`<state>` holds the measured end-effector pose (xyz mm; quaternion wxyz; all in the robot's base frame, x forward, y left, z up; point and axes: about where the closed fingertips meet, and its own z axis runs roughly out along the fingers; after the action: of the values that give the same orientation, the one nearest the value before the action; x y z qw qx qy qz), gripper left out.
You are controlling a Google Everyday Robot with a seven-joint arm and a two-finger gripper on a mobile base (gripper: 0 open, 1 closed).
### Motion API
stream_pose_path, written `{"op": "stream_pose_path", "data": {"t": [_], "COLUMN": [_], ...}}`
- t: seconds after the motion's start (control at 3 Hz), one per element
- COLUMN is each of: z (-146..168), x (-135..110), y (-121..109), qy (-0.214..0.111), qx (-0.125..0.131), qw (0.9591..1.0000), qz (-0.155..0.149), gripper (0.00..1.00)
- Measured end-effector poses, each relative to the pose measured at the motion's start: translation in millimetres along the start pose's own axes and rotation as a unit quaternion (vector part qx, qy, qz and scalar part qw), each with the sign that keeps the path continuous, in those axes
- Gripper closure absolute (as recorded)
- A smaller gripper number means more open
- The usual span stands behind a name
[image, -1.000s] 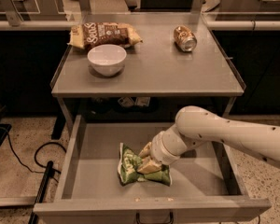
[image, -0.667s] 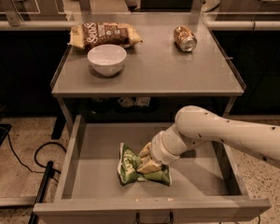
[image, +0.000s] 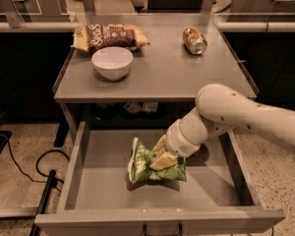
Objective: Pick green jalapeno chip bag from top drawer and place on counter
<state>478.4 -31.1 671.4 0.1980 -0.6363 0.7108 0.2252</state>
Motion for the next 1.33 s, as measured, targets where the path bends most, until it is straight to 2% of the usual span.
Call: {"op": "stream_pose_path", "data": {"t": [0.33,0.67,1.0,1.33], "z": [-52,-127,-127,-150], "x": [-17,-35,-35,-46], "y": [5,9,9,-7], "qy": [0.012,0.020,0.020,0.018], "qx": [0.007,0.049,0.049,0.080], "qw": [0.9998,0.9983,0.9983,0.9964], "qz": [0.016,0.025,0.025,0.022], "gripper": [1.00,1.00,1.00,1.00]}}
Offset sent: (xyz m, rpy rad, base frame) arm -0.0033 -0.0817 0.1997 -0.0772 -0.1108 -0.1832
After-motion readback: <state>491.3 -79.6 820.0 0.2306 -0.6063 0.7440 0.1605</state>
